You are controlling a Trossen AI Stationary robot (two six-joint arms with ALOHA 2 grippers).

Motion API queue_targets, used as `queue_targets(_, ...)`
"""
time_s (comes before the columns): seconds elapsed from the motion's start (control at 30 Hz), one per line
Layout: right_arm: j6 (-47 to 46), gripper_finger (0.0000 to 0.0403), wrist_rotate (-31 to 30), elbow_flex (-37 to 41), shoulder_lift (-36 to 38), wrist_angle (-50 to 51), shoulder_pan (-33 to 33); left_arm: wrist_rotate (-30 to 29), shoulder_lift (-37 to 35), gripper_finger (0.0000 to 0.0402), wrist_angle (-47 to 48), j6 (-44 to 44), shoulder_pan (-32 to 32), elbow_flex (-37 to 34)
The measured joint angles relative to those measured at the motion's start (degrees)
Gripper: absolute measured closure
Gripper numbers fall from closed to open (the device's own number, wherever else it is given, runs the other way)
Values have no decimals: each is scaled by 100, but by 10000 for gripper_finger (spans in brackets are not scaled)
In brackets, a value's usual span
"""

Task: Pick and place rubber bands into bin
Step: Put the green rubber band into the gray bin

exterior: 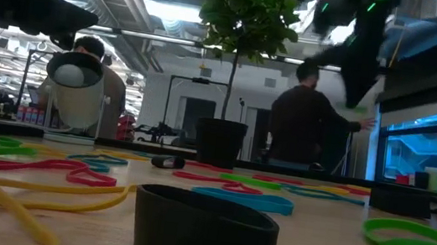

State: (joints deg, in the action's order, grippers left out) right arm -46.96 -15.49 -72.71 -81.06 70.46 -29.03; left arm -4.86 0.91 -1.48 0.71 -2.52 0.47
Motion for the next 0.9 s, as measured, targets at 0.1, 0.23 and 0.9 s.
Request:
queue_targets(0.1,-726,402,28,0,512,543,632,0,-1,398,0,0,0,0)
queue_targets(0.23,-1827,402,157,0,953,1023,1754,-1,-2,398,-1,0,0,0)
queue_targets(0.9,-4776,403,1020,-2,-160,1006,6932,0,-2,398,-2,0,0,0)
